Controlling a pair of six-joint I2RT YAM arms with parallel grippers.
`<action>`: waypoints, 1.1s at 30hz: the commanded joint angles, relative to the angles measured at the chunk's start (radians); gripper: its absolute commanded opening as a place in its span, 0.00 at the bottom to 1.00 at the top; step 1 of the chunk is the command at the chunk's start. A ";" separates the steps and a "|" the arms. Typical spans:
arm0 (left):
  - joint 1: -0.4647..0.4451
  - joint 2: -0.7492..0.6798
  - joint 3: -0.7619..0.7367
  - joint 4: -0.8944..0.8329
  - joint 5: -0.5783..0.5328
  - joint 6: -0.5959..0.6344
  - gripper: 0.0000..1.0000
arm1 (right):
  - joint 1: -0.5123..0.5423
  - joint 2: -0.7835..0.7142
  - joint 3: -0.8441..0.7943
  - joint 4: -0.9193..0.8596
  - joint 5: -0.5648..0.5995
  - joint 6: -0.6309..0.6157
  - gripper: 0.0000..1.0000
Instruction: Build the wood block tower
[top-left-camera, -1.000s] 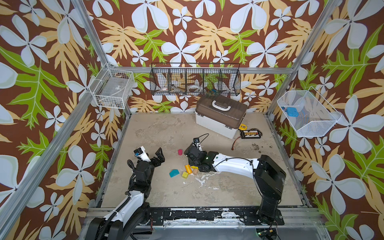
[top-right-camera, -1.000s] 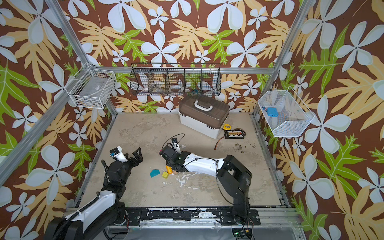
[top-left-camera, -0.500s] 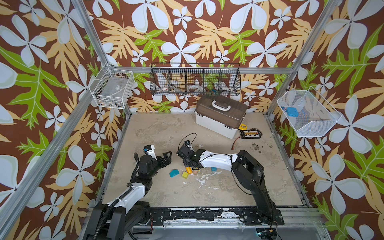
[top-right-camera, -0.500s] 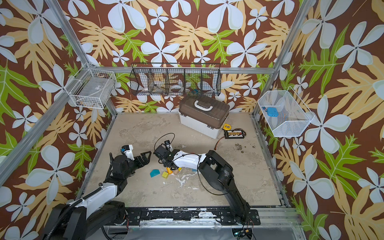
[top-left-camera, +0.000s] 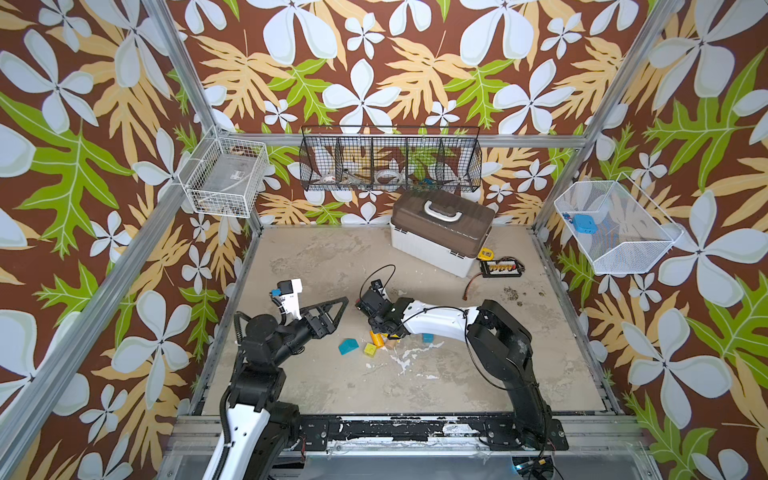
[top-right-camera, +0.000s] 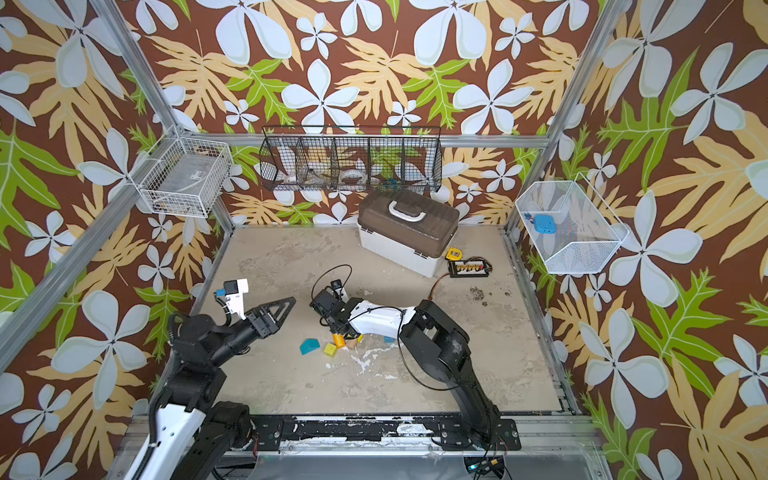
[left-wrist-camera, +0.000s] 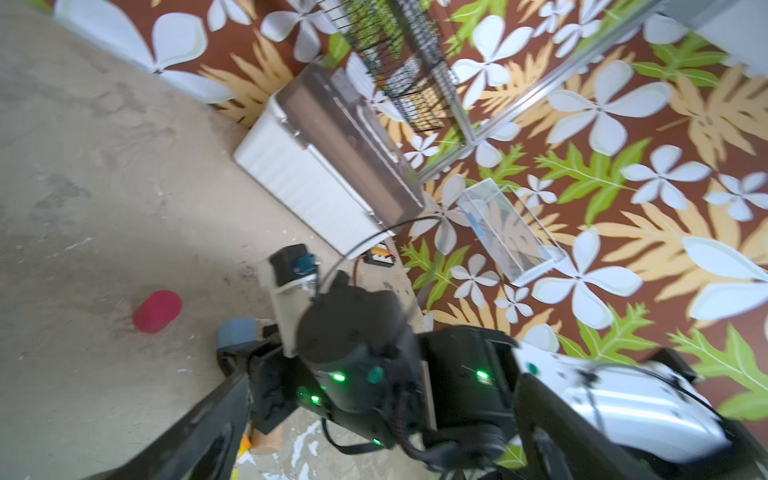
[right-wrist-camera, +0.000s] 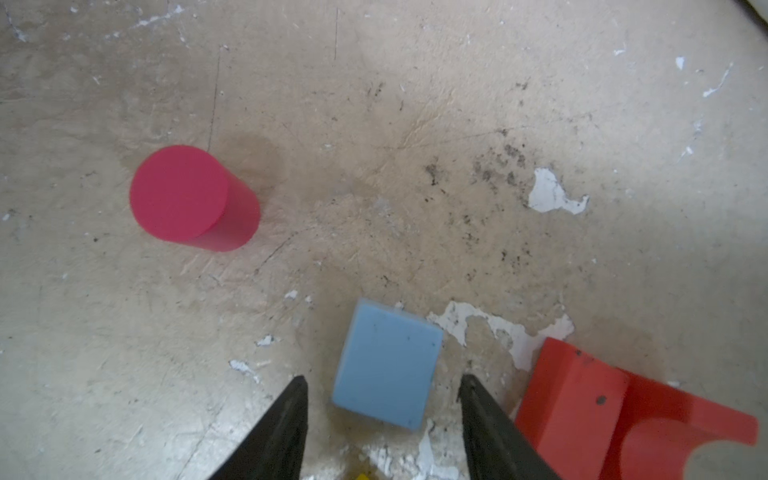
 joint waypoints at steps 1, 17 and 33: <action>0.000 -0.020 0.159 -0.323 -0.093 0.214 1.00 | -0.003 0.000 -0.002 0.005 0.028 0.001 0.57; -0.025 -0.092 0.043 -0.304 -0.214 0.263 1.00 | -0.002 0.045 0.032 0.009 0.015 0.037 0.42; -0.025 -0.103 0.042 -0.307 -0.220 0.261 1.00 | -0.002 -0.155 -0.094 0.005 0.041 0.094 0.20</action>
